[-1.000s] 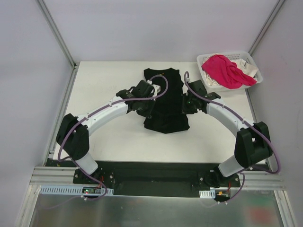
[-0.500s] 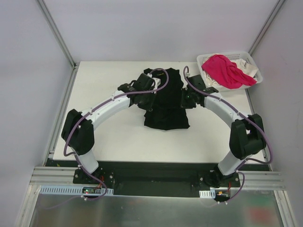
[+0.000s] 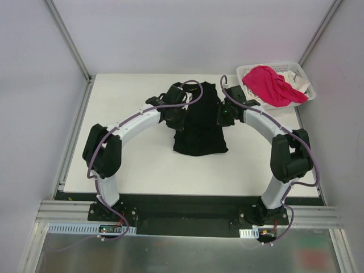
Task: Fold and stack the t-shirts
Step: Fold the folded rectangular tshirt in 1/3 of the way
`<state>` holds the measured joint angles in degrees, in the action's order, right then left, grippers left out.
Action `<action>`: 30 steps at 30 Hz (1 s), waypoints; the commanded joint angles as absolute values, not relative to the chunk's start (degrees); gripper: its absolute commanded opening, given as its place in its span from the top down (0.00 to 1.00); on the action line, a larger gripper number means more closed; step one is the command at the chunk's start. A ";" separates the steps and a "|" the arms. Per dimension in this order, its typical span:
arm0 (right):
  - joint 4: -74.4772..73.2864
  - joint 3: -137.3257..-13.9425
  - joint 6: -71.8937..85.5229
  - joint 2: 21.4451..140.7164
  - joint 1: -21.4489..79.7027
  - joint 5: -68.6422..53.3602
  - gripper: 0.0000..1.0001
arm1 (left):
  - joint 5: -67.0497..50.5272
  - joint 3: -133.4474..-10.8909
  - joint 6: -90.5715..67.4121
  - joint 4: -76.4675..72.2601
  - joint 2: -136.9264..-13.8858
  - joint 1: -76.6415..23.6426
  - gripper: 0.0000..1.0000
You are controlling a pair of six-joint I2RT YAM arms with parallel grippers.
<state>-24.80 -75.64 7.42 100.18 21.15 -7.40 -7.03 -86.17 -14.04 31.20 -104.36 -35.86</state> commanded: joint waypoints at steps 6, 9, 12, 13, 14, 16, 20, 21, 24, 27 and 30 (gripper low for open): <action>-22.42 -79.37 7.65 103.62 19.43 -9.58 0.99 | -9.40 -92.10 -13.45 31.55 -110.39 -34.19 0.97; -22.24 -80.07 7.82 104.67 19.07 -9.93 0.99 | -9.75 -92.90 -13.27 31.46 -111.79 -33.84 0.97; -22.06 -81.29 8.00 106.52 18.90 -10.72 0.99 | -10.19 -93.51 -13.10 31.29 -113.11 -33.49 0.96; -22.06 -81.65 7.91 107.57 18.81 -10.90 0.99 | -10.28 -93.86 -13.10 31.46 -113.90 -33.40 0.95; -21.97 -82.43 8.00 108.10 18.63 -11.16 0.99 | -10.37 -94.04 -13.01 31.46 -114.25 -33.22 0.94; -21.97 -83.14 8.17 109.07 18.46 -11.42 0.98 | -10.81 -94.39 -13.01 31.47 -115.13 -32.96 0.89; -21.97 -84.37 8.53 111.18 18.11 -11.69 0.76 | -10.64 -94.66 -13.44 31.38 -115.84 -32.34 0.45; -22.15 -84.81 8.53 111.27 18.02 -11.60 0.69 | -9.85 -94.66 -13.45 31.38 -115.84 -32.26 0.33; -22.06 -84.90 8.53 111.36 17.84 -11.43 0.52 | -8.09 -94.57 -13.62 31.29 -115.49 -32.26 0.16; -21.80 -85.08 8.53 110.57 17.58 -10.46 0.47 | -6.77 -94.74 -13.62 31.11 -114.17 -32.26 0.11; -22.14 -86.30 8.44 109.87 17.14 -10.11 0.47 | -5.54 -95.71 -13.19 31.03 -112.33 -32.26 0.10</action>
<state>-22.90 -82.67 8.45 111.74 17.85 -10.79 -8.08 -92.86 -13.87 31.11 -115.90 -32.51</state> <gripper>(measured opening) 0.528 0.898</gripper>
